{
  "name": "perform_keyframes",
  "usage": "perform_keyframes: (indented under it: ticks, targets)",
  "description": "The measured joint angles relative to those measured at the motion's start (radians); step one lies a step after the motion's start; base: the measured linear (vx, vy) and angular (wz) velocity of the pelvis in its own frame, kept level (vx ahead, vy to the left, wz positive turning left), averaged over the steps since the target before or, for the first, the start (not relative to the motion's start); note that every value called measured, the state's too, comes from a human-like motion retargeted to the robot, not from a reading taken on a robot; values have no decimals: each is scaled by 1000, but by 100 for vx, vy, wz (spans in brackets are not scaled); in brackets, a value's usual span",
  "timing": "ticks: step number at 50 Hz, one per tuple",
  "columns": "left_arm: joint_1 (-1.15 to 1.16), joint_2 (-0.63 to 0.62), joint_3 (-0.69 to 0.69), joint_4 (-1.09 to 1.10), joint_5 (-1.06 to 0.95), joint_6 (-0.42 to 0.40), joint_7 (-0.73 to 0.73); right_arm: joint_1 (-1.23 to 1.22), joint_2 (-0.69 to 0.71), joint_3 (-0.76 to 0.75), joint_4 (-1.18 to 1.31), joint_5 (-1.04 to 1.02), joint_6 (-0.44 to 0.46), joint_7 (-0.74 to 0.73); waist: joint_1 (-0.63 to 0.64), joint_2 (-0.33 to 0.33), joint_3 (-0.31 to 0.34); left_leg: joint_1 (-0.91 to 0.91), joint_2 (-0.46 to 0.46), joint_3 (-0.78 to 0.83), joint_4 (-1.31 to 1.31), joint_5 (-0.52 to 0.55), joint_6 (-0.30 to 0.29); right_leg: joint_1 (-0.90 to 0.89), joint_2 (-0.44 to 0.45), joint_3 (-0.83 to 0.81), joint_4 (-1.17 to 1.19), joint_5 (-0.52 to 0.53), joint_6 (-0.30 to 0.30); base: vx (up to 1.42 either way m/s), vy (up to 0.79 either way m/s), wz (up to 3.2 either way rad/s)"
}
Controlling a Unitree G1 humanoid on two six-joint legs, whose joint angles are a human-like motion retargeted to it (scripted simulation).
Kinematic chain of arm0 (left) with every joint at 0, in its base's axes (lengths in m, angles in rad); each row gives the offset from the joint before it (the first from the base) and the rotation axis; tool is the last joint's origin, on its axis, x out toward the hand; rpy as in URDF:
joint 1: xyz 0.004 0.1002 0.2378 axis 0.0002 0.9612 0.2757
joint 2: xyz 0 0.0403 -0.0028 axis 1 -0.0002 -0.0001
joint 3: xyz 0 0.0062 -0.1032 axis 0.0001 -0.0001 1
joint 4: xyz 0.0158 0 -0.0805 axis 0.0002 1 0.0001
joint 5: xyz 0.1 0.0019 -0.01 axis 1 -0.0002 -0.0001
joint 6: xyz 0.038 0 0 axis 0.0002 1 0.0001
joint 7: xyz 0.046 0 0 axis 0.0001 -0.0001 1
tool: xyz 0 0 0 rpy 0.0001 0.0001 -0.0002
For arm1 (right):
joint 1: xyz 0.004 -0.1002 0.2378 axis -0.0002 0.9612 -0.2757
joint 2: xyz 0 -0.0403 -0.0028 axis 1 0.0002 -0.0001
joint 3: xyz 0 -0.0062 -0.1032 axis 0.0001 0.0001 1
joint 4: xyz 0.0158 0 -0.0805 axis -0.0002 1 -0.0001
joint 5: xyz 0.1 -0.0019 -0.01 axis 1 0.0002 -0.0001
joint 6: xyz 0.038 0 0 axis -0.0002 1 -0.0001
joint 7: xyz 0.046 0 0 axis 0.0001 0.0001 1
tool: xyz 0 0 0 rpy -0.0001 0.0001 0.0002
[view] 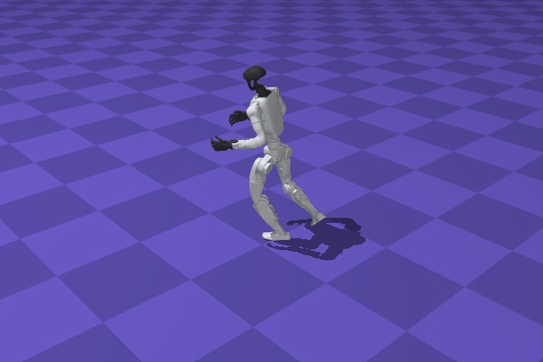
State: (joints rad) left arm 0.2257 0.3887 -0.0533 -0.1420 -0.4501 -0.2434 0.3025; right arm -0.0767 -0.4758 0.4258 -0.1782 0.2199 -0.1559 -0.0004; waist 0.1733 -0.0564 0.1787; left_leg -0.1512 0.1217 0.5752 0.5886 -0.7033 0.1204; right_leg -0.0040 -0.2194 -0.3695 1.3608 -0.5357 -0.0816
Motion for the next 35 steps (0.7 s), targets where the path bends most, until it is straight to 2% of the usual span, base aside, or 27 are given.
perform_keyframes:
  ticks: [2,3,4,5,7,8,10,12,13,14,15,17,18,20,22,23,25,27,28,30,31,32,33,35]
  targets:
    - [-274,-93,-12,-55,-89,-65,53,101,-84,-17,-4,53,-1,54,-67,-55,-24,-43,-33,-68,113,-57,20,-180,-79,71,108,-42,66,98,-17,207]
    - [-409,-160,-23,-109,-221,-126,60,170,-130,-24,-32,115,-11,77,-104,-66,-46,-36,-49,-104,108,-59,13,-251,-109,92,103,-51,86,102,-19,218]
    - [-543,-179,-22,-115,-132,-112,84,243,-200,-58,-78,257,12,140,-146,-64,-72,-16,-63,-145,68,-38,-2,-308,-134,101,58,-54,93,102,-19,225]
    - [-676,-174,-16,-96,67,-61,117,318,-282,-105,-133,439,51,223,-189,-54,-99,9,-76,-188,11,-5,-22,-357,-155,103,-8,-55,93,102,-24,218]
    - [-821,-183,-58,-160,131,-82,151,427,-389,-156,-162,455,59,273,-292,1,-156,74,-44,-285,-105,118,-85,-372,-131,74,-277,1,86,100,-34,208]
    - [-871,-175,-88,-190,172,-91,155,478,-435,-192,-165,446,61,298,-346,38,-184,96,-19,-333,-162,205,-130,-356,-106,49,-465,66,101,98,-44,216]
    - [-948,-136,-144,-264,141,-123,145,583,-494,-280,-151,424,73,335,-450,84,-219,137,3,-437,-240,376,-184,-280,-69,31,-892,282,167,100,-56,244]
    - [-1000,-88,-181,-333,49,-140,96,684,-490,-379,-133,418,98,344,-536,67,-225,190,-9,-517,-281,489,-222,-196,-88,87,-1225,486,263,100,-72,269]
    - [-1011,-68,-196,-361,26,-144,60,731,-474,-428,-134,416,109,351,-564,45,-221,225,-5,-527,-293,515,-237,-174,-111,137,-1309,531,316,93,-88,232]
    - [-1002,-48,-201,-384,23,-145,32,764,-453,-462,-134,409,115,356,-576,37,-212,249,33,-509,-285,514,-247,-169,-108,181,-1355,549,337,86,-101,186]
    - [-983,-30,-201,-404,30,-146,8,788,-430,-488,-134,399,119,360,-579,34,-200,267,89,-478,-266,499,-254,-172,-92,222,-1381,553,343,78,-105,135]
    - [-877,1,-164,-433,56,-138,-8,779,-383,-509,-112,352,131,365,-558,21,-160,273,139,-445,-135,403,-195,-157,-126,222,-1382,611,343,72,-91,104]
    - [-802,18,-142,-435,65,-128,-14,762,-362,-506,-93,322,140,371,-545,9,-143,254,132,-468,-26,341,-153,-136,-168,198,-1372,657,343,67,-73,104]
    - [-634,56,-105,-411,49,-93,-62,706,-320,-485,-42,257,153,368,-509,-14,-109,176,91,-552,253,207,-84,-80,-254,162,-1329,655,343,60,-64,107]
    - [-459,104,-78,-315,52,-43,-102,580,-273,-409,49,192,143,309,-436,5,-48,73,116,-612,549,72,-40,-72,-234,175,-1184,429,312,46,-67,68]
    - [-368,122,-73,-241,64,-12,-95,493,-253,-354,104,159,140,262,-389,20,-16,30,131,-628,675,7,-10,-98,-214,187,-1054,286,294,41,-62,31]
    - [-179,125,-64,-83,73,47,-72,284,-231,-241,188,73,145,188,-286,41,53,-45,132,-626,873,-97,45,-189,-193,213,-746,89,247,35,-52,-1]
    - [-1,119,-27,-14,5,52,-77,40,-214,-158,194,-14,132,151,-194,37,75,-155,106,-549,969,-129,82,-269,-194,220,-577,44,207,30,-35,9]
    - [81,142,-4,-30,-33,34,-80,-58,-197,-143,165,-15,119,128,-152,23,60,-216,91,-491,972,-126,97,-280,-203,204,-563,34,196,35,-23,59]
    - [223,228,36,-109,-71,-7,-78,-176,-161,-142,64,75,79,82,-52,-4,-3,-317,79,-346,892,-104,123,-256,-199,144,-650,65,183,40,-10,101]
    - [287,253,51,-164,-192,-30,-61,-184,-140,-144,-7,144,67,60,-5,-30,-43,-335,65,-263,789,-82,125,-221,-195,105,-732,124,176,46,2,139]
    - [351,280,74,-206,-254,-43,-60,-186,-124,-146,-77,205,55,53,33,-54,-82,-343,49,-181,676,-56,122,-181,-188,63,-815,194,170,51,10,180]
    - [417,311,114,-224,-195,-33,-94,-178,-119,-151,-145,246,45,78,53,-73,-116,-329,27,-102,542,-21,107,-129,-179,17,-900,287,164,53,15,223]
    - [511,293,162,-251,-249,-32,-133,-163,-98,-147,-255,335,34,127,48,-99,-168,-265,-19,58,263,78,60,-18,-140,-49,-1060,492,173,54,18,286]
